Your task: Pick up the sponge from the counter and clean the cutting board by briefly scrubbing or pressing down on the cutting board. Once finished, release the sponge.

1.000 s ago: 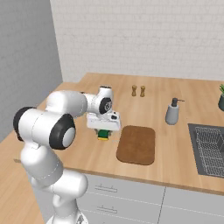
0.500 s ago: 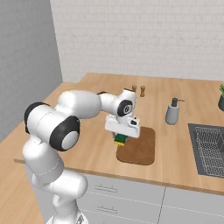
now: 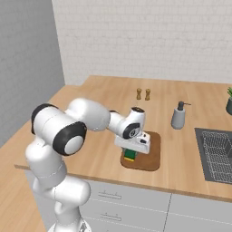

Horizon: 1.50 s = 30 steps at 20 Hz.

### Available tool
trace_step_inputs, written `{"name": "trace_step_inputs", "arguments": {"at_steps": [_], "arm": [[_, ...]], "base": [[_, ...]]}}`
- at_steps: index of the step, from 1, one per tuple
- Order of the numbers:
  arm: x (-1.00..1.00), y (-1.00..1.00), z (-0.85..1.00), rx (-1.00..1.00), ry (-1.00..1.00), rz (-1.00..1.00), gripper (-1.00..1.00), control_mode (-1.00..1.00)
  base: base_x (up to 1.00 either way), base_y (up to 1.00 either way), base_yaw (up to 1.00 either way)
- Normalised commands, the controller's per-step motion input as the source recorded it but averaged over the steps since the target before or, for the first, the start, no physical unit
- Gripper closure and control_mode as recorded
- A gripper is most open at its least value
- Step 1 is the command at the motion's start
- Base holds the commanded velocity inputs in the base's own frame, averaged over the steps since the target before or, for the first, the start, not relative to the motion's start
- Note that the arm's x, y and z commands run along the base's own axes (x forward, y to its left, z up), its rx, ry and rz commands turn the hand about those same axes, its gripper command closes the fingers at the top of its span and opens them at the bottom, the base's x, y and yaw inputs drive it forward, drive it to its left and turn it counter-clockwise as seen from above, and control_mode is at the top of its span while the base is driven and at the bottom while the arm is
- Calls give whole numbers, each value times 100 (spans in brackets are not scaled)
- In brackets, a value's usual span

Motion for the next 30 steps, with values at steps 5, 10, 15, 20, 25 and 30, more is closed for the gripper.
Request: {"name": "trace_step_inputs", "arguments": {"at_steps": [5,10,15,20,25,30], "arm": [[44,-17,-20,0,1,0,100,-100],[2,-6,-69,0,-12,-3,100,-100],[17,10,-79,0,-13,-3,100,-100],[65,61,-46,-12,-9,-2,100,-100],[40,94,-92,-47,-40,-11,100,-100],[54,79,-60,-35,-48,-20,100,-100]], "base": [[0,0,0],[0,0,0],[0,0,0],[0,0,0],[0,0,0],[0,0,0]]}}
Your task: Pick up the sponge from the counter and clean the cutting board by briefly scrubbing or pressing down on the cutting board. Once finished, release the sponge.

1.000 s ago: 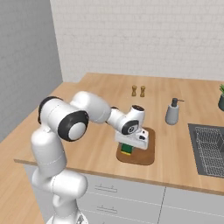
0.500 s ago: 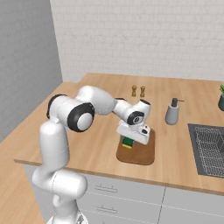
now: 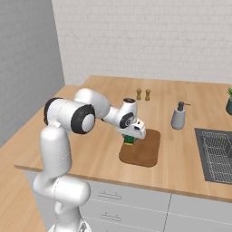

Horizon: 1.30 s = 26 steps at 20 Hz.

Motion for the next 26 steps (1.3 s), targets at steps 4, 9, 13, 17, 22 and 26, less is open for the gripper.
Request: {"name": "trace_step_inputs", "arguments": {"at_steps": [4,9,13,17,22,26], "arm": [[62,4,-21,-4,-35,-23,100,-100],[46,-86,-78,1,-20,-23,100,-100],[38,-78,-30,0,-12,-26,100,-100],[8,-67,0,0,-1,-26,100,-100],[0,-72,-33,0,0,-29,100,-100],[-6,-64,-94,0,8,-30,100,-100]], "base": [[0,0,0],[0,0,0],[0,0,0],[0,0,0],[0,0,0],[0,0,0]]}}
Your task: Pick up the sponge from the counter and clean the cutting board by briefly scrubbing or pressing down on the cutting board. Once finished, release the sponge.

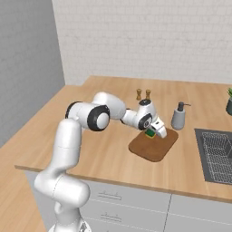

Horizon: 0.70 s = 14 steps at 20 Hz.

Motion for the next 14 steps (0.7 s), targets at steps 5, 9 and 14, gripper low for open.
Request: {"name": "trace_step_inputs", "arguments": {"at_steps": [5,9,14], "arm": [[-92,3,-100,7,34,-21,100,-100],[-100,22,-100,14,39,-13,100,-100],[-100,1,-73,33,57,-5,100,-100]], "base": [[0,0,0],[0,0,0],[0,0,0]]}}
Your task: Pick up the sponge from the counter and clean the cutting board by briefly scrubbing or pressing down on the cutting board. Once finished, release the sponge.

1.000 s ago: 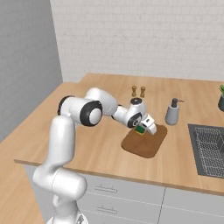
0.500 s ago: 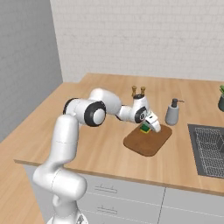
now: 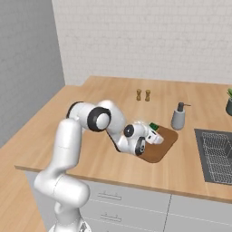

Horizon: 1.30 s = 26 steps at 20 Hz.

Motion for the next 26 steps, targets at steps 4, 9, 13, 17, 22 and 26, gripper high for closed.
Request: {"name": "trace_step_inputs", "arguments": {"at_steps": [4,9,13,17,22,26], "arm": [[-100,0,-2,50,98,0,100,-100],[-100,-2,-20,29,100,0,100,-100],[-88,-23,-47,1,100,0,100,-100],[-85,-4,-22,16,100,0,100,-100],[-93,0,-11,32,100,3,100,-100],[-100,0,-13,33,100,6,100,-100]], "base": [[0,0,0],[0,0,0],[0,0,0],[0,0,0],[0,0,0],[0,0,0]]}}
